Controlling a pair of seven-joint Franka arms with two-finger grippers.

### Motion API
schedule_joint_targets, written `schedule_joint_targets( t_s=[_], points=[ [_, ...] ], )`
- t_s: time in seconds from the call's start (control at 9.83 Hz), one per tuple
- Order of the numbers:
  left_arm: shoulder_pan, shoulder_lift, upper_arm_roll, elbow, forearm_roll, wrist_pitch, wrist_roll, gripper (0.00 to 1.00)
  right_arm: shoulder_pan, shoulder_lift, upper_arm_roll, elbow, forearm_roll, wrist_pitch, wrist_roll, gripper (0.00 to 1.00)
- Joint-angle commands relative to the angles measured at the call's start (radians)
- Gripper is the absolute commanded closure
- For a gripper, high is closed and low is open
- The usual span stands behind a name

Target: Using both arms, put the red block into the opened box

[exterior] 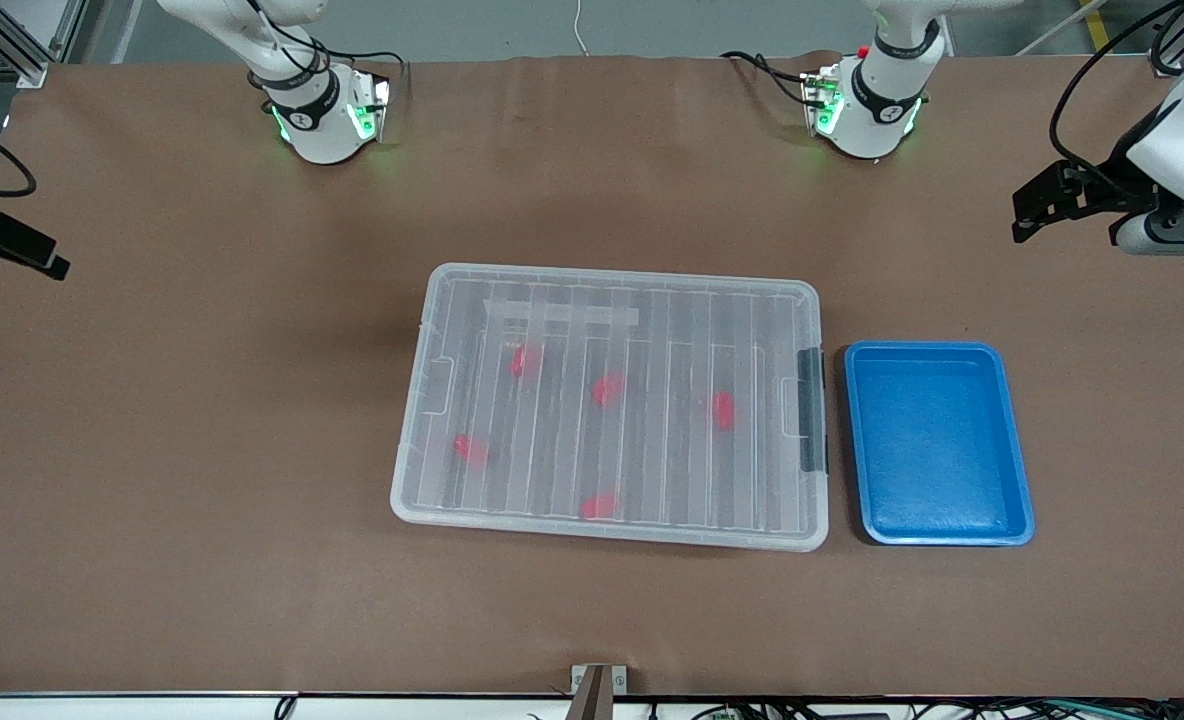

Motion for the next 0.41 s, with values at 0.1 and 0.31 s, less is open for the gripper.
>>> schedule_joint_targets(
  t_s=[0.1,0.31],
  points=[
    [0.006,0.005,-0.004,-0.018,-0.004,-0.008,0.019,0.0,-0.017,-0.029,0.006,-0.046,0.007,0.015,-0.017,0.0],
    [0.006,0.005,-0.004,-0.019,-0.004,-0.008,0.018,0.0,-0.017,-0.029,0.006,-0.049,0.008,0.02,-0.048,0.0]
  ],
)
